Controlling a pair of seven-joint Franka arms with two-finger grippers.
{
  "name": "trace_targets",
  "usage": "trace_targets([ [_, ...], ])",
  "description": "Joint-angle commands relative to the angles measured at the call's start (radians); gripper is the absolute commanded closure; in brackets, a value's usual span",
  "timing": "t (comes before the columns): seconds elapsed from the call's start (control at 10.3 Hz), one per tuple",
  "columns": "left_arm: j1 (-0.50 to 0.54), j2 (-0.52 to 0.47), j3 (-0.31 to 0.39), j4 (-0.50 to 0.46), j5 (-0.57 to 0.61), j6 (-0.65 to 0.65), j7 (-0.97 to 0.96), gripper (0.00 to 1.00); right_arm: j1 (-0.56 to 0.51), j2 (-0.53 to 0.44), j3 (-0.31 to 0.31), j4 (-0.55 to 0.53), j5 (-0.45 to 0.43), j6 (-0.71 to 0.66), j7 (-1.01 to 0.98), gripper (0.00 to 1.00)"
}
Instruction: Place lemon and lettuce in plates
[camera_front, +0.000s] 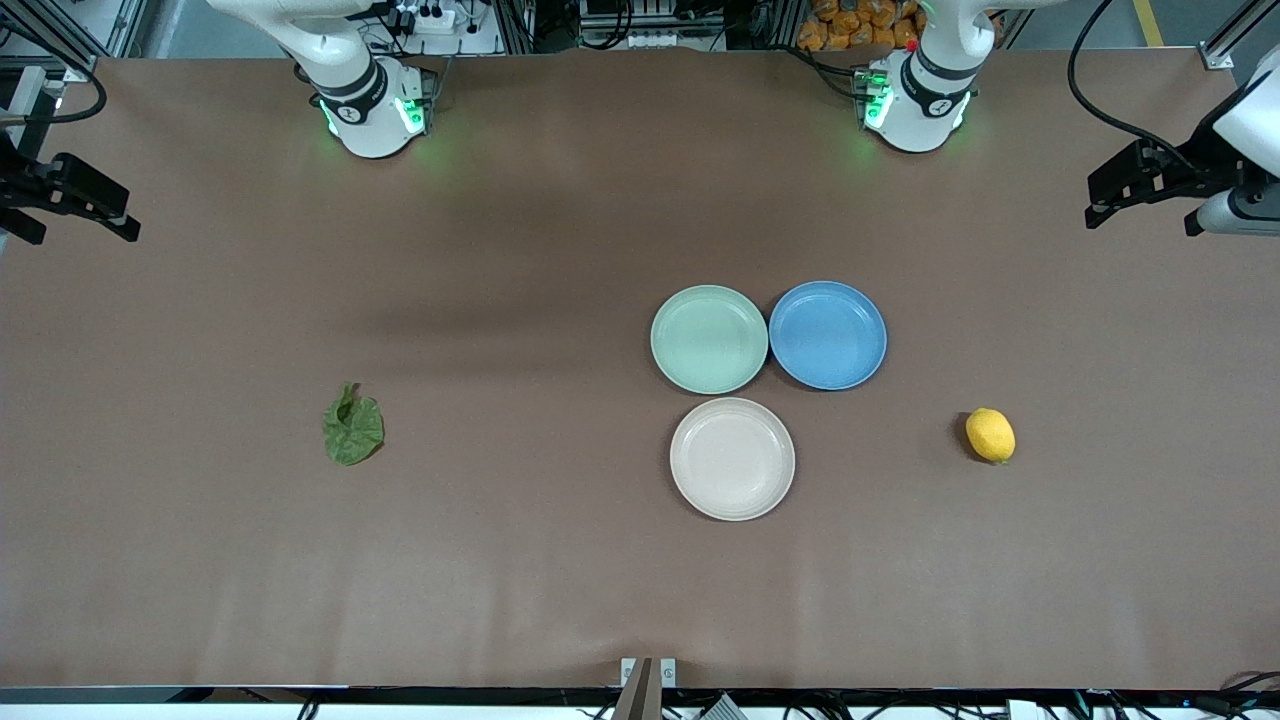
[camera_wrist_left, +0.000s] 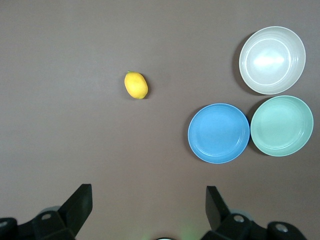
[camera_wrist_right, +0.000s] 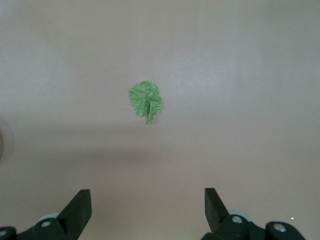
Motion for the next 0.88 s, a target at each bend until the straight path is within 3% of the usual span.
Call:
trace_targets([
  [0.0, -0.01, 0.016, 0.002, 0.017, 0.036, -0.02, 0.036, 0.0, -0.016, -0.004, 0.004, -0.004, 0.004, 0.001, 0.008, 0.0],
  [0.58, 0.002, 0.092, 0.008, 0.012, 0.068, 0.007, 0.017, 0.0, -0.014, 0.003, 0.004, -0.007, 0.006, 0.015, 0.011, 0.0],
  [0.78, 0.022, 0.137, 0.024, 0.009, 0.069, 0.009, 0.031, 0.0, -0.014, 0.005, 0.004, -0.068, 0.009, 0.083, 0.01, 0.0],
])
